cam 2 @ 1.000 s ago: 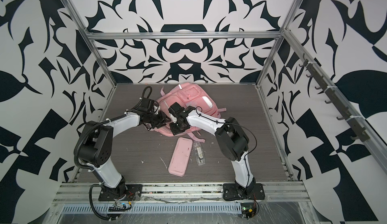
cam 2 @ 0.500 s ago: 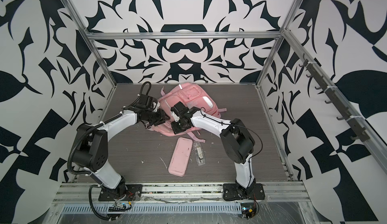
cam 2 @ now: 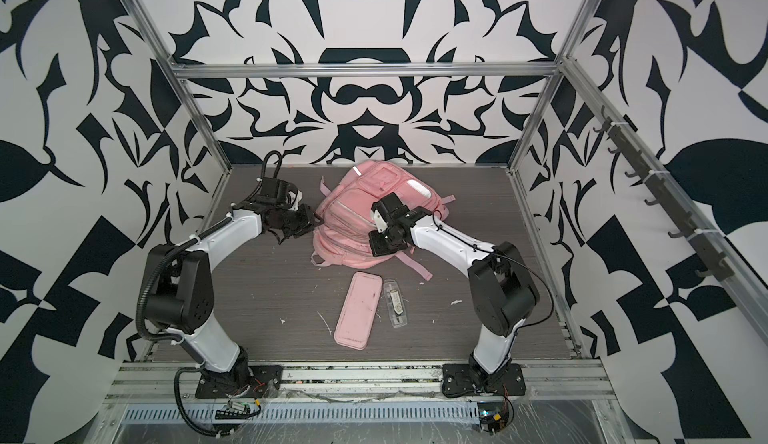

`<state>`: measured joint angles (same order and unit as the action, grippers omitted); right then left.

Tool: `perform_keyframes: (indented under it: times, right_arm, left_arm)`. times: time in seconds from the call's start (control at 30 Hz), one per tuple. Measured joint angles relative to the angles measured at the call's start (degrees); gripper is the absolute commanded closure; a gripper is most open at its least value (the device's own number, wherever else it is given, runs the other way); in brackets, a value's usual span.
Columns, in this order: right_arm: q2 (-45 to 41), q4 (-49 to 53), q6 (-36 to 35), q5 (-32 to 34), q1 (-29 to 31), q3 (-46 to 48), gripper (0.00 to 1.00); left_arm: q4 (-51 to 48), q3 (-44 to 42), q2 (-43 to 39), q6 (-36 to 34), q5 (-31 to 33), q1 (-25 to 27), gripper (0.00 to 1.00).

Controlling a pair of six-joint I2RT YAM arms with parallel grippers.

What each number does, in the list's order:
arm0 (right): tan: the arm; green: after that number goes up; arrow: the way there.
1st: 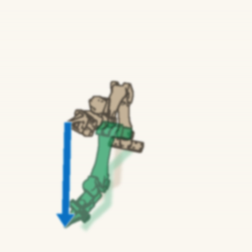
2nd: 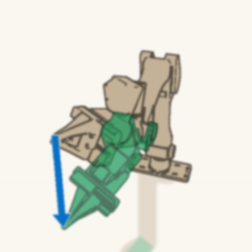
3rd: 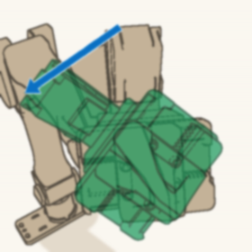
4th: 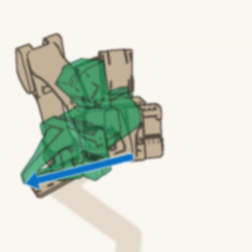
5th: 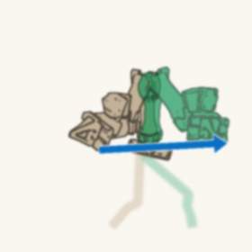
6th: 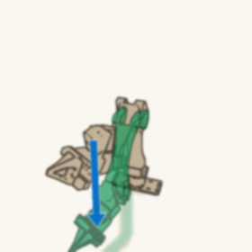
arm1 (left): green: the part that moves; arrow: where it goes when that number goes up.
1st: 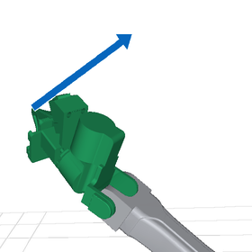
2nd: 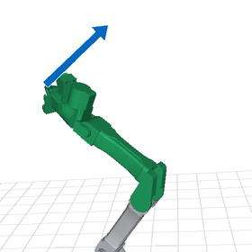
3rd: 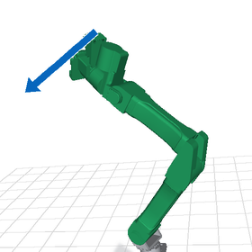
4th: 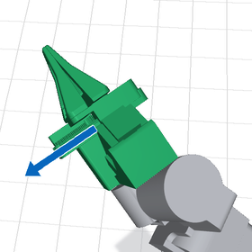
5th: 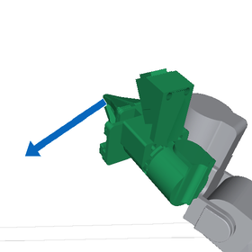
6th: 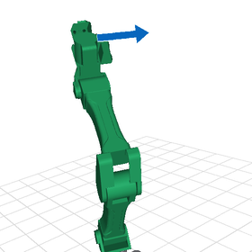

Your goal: Pack the student bag

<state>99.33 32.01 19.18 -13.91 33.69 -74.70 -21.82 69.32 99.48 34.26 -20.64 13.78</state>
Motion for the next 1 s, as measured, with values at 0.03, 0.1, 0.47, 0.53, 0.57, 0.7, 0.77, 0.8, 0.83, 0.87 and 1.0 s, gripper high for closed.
perform_keyframes:
  times: [0.03,0.1,0.47,0.53,0.57,0.7,0.77,0.8,0.83,0.87,1.0]
  right_arm:
    - [-0.3,0.2,-0.1,0.0,-0.5,0.0,1.00]
    - [-0.5,0.3,-0.1,0.3,-1.1,0.0,1.00]
    - [1.3,0.8,-0.1,0.8,-0.4,-0.1,1.00]
    - [2.1,1.0,-0.1,1.2,0.2,-0.6,1.00]
    - [2.6,1.2,-0.1,1.6,0.6,-1.0,1.00]
    - [4.6,2.3,-0.1,3.0,2.8,-3.4,1.00]
    - [5.4,2.5,-0.1,3.3,3.9,-4.9,1.00]
    - [5.9,2.6,0.0,3.4,4.5,-5.9,1.00]
    - [6.4,2.6,0.0,3.5,4.9,-6.8,1.00]
    - [7.0,2.6,0.0,3.5,5.4,-7.8,1.00]
    - [9.9,3.3,0.1,3.5,6.7,-12.1,1.00]
  left_arm:
    - [0.1,0.0,0.8,0.0,0.0,0.0,0.55]
    - [0.4,0.0,2.6,0.2,-0.1,0.0,0.56]
    - [5.0,-0.6,7.0,2.9,-3.5,0.0,1.00]
    - [6.5,-1.4,7.0,3.5,-3.9,0.0,1.00]
    - [7.2,-2.0,7.0,3.8,-4.0,0.0,1.00]
    - [10.0,-4.0,6.4,5.4,-4.5,0.0,1.00]
    - [10.4,-4.3,6.1,5.9,-4.5,0.0,1.00]
    - [10.5,-4.4,5.9,6.1,-4.5,0.0,1.00]
    - [10.6,-4.5,5.8,6.3,-4.5,0.0,1.00]
    - [10.8,-4.7,5.7,6.5,-4.5,0.0,1.00]
    - [11.6,-5.2,5.6,7.2,-4.7,0.1,1.00]
